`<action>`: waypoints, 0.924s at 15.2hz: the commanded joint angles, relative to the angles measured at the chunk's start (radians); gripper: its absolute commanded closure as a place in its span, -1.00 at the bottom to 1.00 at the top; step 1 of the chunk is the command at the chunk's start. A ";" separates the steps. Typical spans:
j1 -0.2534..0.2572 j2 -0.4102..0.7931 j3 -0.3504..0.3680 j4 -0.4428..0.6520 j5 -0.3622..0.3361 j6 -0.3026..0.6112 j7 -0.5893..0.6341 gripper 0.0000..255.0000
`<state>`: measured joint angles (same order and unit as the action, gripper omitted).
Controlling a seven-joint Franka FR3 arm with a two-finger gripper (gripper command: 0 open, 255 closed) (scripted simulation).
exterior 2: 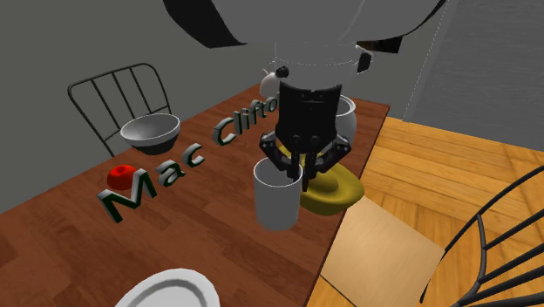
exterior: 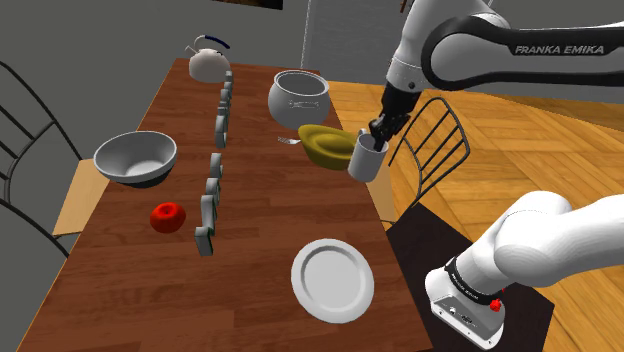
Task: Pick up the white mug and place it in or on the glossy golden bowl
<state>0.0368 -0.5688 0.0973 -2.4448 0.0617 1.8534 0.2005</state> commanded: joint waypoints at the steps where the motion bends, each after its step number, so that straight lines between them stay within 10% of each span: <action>1: 0.000 -0.001 -0.001 0.024 -0.001 -0.025 0.001 1.00; 14: -0.064 0.333 -0.092 0.398 -0.057 -0.068 -0.123 1.00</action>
<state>-0.0228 -0.2667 0.0109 -2.0793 0.0071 1.7870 0.0865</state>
